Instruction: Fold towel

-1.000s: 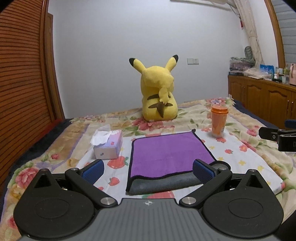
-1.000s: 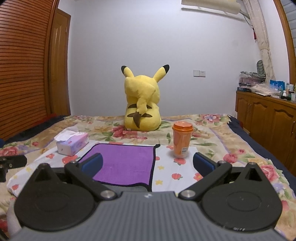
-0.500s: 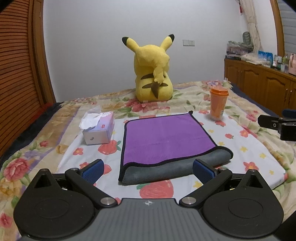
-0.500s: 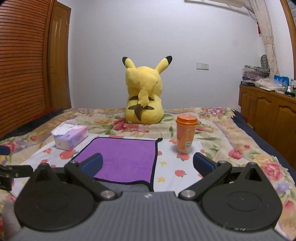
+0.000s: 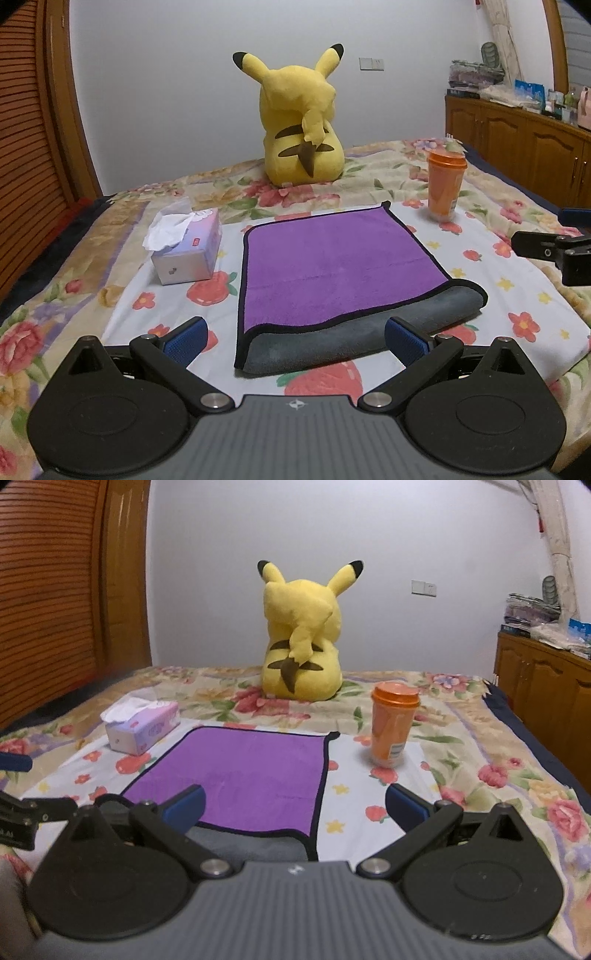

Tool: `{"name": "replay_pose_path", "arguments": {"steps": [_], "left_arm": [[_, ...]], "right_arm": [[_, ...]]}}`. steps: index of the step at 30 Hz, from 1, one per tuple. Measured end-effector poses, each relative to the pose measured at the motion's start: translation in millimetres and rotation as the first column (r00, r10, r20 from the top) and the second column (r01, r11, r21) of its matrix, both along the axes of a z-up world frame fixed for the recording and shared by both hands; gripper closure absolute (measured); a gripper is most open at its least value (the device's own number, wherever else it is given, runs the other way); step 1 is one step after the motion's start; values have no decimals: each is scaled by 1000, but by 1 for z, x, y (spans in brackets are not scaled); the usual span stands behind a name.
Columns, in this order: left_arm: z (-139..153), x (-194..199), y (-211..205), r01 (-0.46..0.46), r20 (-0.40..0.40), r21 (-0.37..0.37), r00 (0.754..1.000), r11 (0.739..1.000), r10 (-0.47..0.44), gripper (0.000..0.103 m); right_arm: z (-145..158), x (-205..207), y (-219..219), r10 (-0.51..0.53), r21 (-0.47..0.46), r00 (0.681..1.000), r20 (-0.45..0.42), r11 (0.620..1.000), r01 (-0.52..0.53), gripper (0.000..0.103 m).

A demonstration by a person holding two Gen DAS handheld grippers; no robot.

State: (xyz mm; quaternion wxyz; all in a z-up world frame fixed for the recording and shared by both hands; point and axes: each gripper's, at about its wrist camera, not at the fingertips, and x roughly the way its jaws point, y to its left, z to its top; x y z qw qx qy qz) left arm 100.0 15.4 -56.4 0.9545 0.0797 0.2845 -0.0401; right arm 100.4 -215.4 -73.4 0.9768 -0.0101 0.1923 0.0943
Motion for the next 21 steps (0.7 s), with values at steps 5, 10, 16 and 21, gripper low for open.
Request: {"name": "replay_pose_path", "arguments": {"steps": [5, 10, 16, 21], "left_arm": [[-6, 14, 5, 1, -22, -6, 1000, 1000, -1, 0], [-10, 28, 11, -12, -36, -9, 999, 1000, 12, 0], [-16, 43, 11, -4, -39, 24, 999, 1000, 5, 0], [-23, 57, 16, 7, -63, 32, 998, 999, -5, 0]], "right_arm": [[-3, 14, 6, 20, -20, 1000, -14, 1000, -20, 0], [-6, 26, 9, 36, -31, 999, -31, 999, -37, 0], [-11, 38, 13, 59, -47, 997, -55, 997, -62, 0], [-14, 49, 15, 73, -55, 995, -75, 996, -77, 0]]}}
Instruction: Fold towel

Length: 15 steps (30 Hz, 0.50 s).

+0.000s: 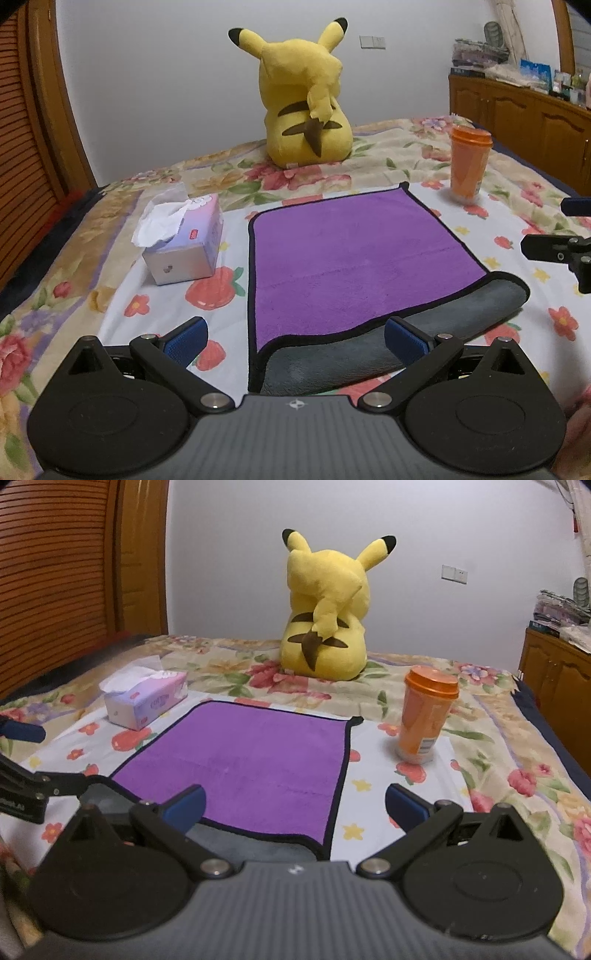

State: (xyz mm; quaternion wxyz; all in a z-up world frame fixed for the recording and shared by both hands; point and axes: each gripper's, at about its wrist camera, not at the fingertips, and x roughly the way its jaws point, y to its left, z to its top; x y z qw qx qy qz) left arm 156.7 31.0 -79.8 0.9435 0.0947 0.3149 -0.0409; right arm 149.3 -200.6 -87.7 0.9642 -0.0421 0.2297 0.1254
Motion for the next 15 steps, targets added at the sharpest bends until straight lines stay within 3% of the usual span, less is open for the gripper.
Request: {"name": "replay_pose_path", "arguments": {"steps": [10, 15], "left_arm": [[-14, 25, 15, 3, -64, -28, 998, 1000, -5, 0], [-20, 36, 25, 11, -108, -53, 994, 999, -17, 7]], "right_arm": [[-10, 21, 2, 20, -13, 999, -47, 1000, -21, 0], [-16, 29, 4, 40, -23, 996, -83, 999, -42, 0]]}}
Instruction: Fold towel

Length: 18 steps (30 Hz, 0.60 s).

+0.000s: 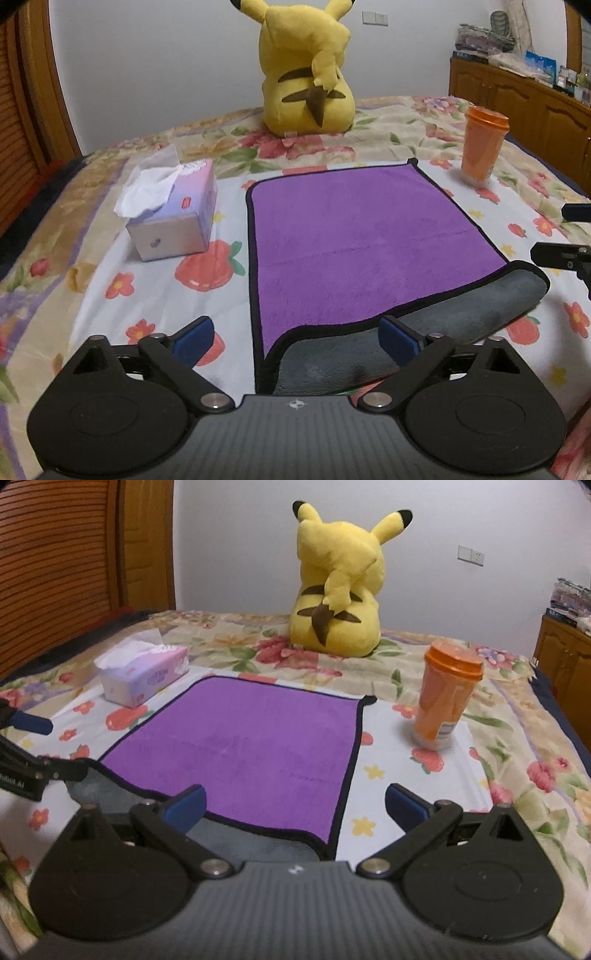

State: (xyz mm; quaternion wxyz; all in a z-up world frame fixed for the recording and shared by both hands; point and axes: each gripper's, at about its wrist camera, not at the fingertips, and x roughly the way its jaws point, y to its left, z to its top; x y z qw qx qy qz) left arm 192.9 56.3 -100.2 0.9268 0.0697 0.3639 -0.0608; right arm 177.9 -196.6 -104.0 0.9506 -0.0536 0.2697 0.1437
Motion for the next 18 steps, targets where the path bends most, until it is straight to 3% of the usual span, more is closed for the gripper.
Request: {"name": "replay_pose_path", "arguments": {"steps": [7, 10, 13, 18], "left_arm": [[-8, 12, 11, 9, -48, -39, 999, 999, -11, 22], [-10, 15, 15, 6, -72, -64, 997, 998, -11, 23], [-12, 16, 17, 8, -92, -87, 996, 996, -16, 28], [-19, 18, 18, 8, -122, -95, 992, 995, -19, 40]], "right_arm": [[-8, 10, -1, 15, 4, 998, -57, 1000, -15, 1], [-12, 16, -2, 14, 6, 997, -80, 1000, -14, 1], [-17, 21, -3, 16, 9, 994, -109, 1000, -15, 12], [-27, 28, -4, 17, 15, 984, -178, 1000, -15, 12]]}}
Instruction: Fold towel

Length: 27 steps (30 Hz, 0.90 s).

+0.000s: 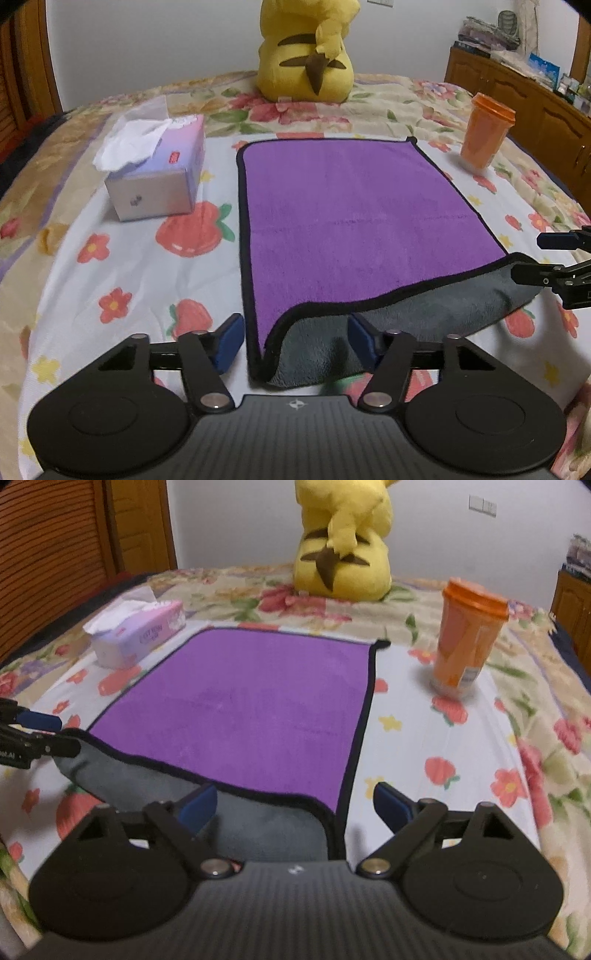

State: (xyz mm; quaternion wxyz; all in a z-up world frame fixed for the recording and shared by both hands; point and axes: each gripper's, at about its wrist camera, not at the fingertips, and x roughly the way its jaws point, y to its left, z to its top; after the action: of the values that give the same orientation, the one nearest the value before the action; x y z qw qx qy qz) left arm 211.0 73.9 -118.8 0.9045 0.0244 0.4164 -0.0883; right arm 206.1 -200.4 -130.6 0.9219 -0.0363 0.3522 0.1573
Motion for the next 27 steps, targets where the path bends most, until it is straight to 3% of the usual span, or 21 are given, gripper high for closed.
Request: {"name": "replay_pose_path", "arguments": {"steps": [13, 27], "left_arm": [[-13, 2, -3, 6, -47, 15, 999, 1000, -5, 42], [-12, 1, -4, 24, -44, 2, 999, 1000, -24, 56]], "right_arm": [[-15, 9, -3, 20, 34, 991, -132, 999, -16, 20], [-13, 9, -4, 47, 62, 987, -156, 997, -37, 54]]}}
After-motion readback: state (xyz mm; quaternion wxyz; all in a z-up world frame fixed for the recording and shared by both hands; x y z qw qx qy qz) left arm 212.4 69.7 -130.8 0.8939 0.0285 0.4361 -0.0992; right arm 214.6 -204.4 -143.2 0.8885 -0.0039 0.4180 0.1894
